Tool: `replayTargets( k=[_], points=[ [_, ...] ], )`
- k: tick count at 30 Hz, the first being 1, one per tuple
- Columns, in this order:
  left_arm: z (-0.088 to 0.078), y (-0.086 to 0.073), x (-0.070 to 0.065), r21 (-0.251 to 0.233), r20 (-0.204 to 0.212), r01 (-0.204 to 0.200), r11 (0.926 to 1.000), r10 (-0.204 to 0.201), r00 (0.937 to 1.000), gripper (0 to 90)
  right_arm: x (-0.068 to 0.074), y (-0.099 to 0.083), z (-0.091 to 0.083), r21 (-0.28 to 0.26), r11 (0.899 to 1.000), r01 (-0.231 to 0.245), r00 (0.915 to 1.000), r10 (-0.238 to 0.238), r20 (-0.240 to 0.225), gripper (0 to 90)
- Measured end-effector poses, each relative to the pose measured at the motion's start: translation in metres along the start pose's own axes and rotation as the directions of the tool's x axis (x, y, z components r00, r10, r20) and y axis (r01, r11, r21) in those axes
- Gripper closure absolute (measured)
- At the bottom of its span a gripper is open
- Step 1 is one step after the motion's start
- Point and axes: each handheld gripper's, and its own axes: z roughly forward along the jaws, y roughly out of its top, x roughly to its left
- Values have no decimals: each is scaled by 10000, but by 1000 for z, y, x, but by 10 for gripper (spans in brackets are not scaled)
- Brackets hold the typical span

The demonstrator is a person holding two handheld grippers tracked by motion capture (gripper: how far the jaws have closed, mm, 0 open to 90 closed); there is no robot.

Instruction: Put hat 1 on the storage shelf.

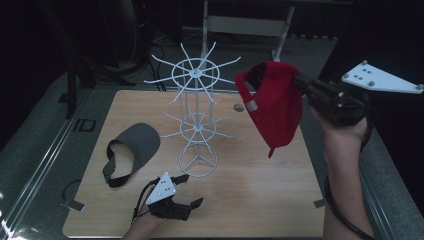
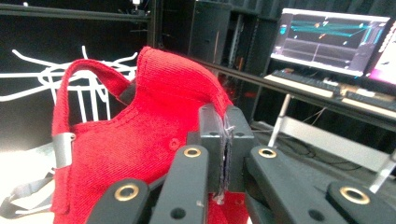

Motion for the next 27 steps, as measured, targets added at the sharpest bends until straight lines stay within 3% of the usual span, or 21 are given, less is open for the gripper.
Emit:
replayTargets(
  k=[15, 27],
  points=[
    [0, -10, 3, -20, -245, -17, 10000, 17, 9997, 152, 9, -36, 16, 495, 9987, 117, 9982, -87, -592, 884],
    [0, -14, 5, -8, -280, 45, 10000, -45, 9996, 152, 18, -62, 21, 775, 9970, -49, 9948, 127, -1006, 872]
  ],
)
